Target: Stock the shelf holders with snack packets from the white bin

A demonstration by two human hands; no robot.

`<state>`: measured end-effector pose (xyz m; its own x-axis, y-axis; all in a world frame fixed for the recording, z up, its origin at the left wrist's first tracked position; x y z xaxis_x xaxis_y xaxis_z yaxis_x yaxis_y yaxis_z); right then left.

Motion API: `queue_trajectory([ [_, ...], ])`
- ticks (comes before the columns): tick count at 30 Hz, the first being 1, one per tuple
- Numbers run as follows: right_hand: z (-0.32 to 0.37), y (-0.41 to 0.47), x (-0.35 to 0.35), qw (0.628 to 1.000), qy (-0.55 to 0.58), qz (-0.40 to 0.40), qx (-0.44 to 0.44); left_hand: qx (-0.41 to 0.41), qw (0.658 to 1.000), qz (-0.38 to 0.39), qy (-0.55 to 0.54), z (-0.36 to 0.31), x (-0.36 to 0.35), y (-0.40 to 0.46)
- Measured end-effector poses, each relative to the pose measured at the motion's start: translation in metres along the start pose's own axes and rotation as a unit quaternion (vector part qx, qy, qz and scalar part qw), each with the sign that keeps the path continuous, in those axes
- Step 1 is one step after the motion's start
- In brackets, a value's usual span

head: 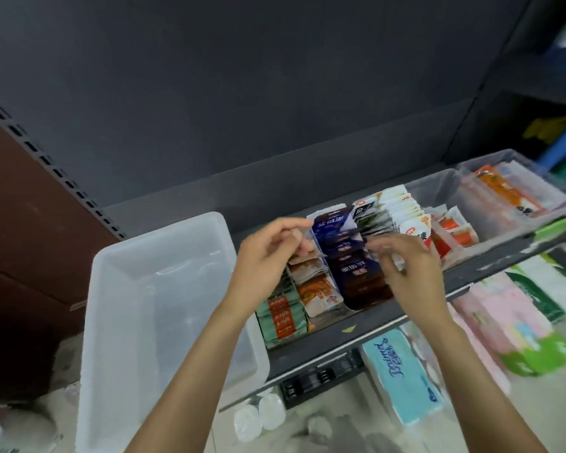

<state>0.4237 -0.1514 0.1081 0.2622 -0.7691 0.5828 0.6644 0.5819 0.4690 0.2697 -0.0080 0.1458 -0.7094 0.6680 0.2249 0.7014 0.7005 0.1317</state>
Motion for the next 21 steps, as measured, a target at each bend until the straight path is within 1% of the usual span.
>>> queue_trajectory([
  [2,-0.023,0.007,0.024,0.999,-0.012,-0.005,-0.033,0.008,1.0,0.02,-0.017,-0.003,-0.021,0.012],
  [3,-0.031,0.013,0.035,0.999,-0.021,-0.007,-0.036,0.002,1.0,0.025,-0.006,-0.004,-0.032,0.02],
  [5,-0.045,0.029,0.047,0.998,-0.049,0.001,-0.024,-0.031,0.998,0.028,0.057,-0.005,-0.057,0.037],
  [7,-0.06,0.048,0.044,0.995,-0.094,0.035,0.0,-0.07,0.988,0.034,0.137,-0.003,-0.083,0.058],
  [9,-0.074,0.07,0.03,0.985,-0.138,0.091,0.043,-0.1,0.967,0.035,0.234,0.006,-0.107,0.081],
  [12,-0.09,0.096,-0.003,0.965,-0.146,0.194,0.101,-0.083,0.924,0.051,0.37,0.028,-0.132,0.118],
  [14,-0.097,0.104,-0.027,0.94,-0.153,0.265,0.149,-0.066,0.893,0.077,0.438,0.04,-0.145,0.134],
  [17,-0.106,0.104,-0.059,0.893,-0.2,0.348,0.204,-0.052,0.847,0.128,0.514,0.057,-0.155,0.141],
  [19,-0.107,0.109,-0.066,0.881,-0.2,0.359,0.237,-0.044,0.828,0.143,0.54,0.064,-0.16,0.139],
  [21,-0.098,0.115,-0.067,0.874,-0.194,0.333,0.295,-0.041,0.824,0.142,0.547,0.069,-0.16,0.134],
])
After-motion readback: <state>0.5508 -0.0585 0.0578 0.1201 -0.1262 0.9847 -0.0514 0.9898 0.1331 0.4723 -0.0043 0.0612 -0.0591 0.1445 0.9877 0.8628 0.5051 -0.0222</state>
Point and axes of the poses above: each hand's wrist, its own y-axis towards the middle knuckle, its own x-axis out of the back of the hand, z = x × y, the point moved 10 cm from there along y, towards the middle knuckle, and after that the axes turned 5 degrees about -z, right-handed, at the moved point
